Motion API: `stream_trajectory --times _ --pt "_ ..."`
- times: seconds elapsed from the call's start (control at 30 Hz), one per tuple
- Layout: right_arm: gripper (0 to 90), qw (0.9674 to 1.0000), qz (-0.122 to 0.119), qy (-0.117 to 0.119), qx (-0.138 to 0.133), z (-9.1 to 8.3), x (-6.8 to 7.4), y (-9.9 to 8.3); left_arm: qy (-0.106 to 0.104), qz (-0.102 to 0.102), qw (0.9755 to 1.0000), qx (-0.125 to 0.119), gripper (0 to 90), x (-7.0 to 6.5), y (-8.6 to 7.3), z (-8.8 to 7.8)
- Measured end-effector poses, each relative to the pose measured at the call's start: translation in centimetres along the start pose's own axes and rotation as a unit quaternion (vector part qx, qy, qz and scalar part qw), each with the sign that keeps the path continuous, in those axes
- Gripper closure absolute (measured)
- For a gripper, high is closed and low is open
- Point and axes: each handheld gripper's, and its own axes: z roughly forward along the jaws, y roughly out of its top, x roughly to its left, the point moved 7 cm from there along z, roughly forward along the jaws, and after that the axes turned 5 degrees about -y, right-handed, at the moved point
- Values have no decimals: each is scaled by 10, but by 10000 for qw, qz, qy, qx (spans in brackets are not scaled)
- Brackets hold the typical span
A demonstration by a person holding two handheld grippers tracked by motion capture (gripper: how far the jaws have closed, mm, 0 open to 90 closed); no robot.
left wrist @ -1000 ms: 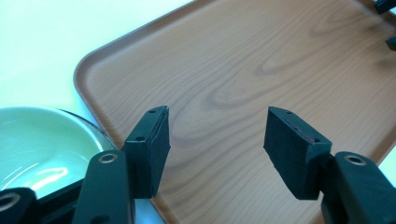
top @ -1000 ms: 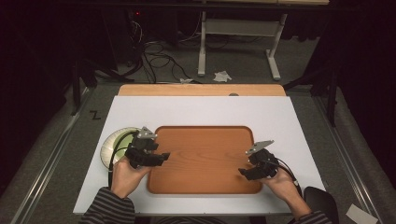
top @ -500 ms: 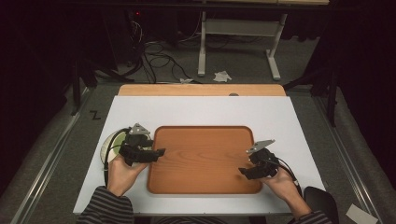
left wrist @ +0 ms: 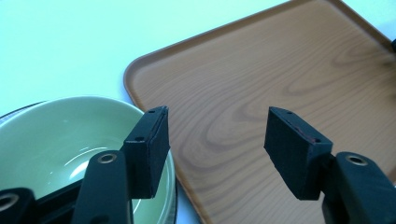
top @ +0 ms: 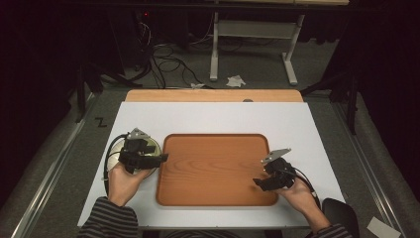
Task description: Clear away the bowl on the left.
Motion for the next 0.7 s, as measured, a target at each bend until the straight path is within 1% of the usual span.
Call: stream_trajectory --times 0.17,0.2,0.23,0.4,0.5,0.53,0.63,0.7 --pt "367 10000 5 14 23 0 1 0 32 -64 10000 -37 406 6 0 -2" --pt "367 10000 8 11 25 0 1 0 67 -98 9999 -31 406 9 1 -3" --pt "367 10000 -12 18 14 1 1 0 67 -98 9999 -31 406 9 1 -3" --pt "367 10000 -2 -2 20 1 1 0 233 -120 9996 -38 407 18 1 -7" --pt "367 10000 17 9 4 1 1 0 222 -151 9996 -57 407 20 1 -9" --pt "367 10000 -5 17 9 2 1 0 228 -200 9995 -80 408 22 1 -10" --pt "367 10000 -14 6 22 1 1 0 239 -236 9994 -93 408 24 1 -12" --pt "367 10000 4 25 18 2 1 0 265 -290 9991 -141 408 28 1 -15"
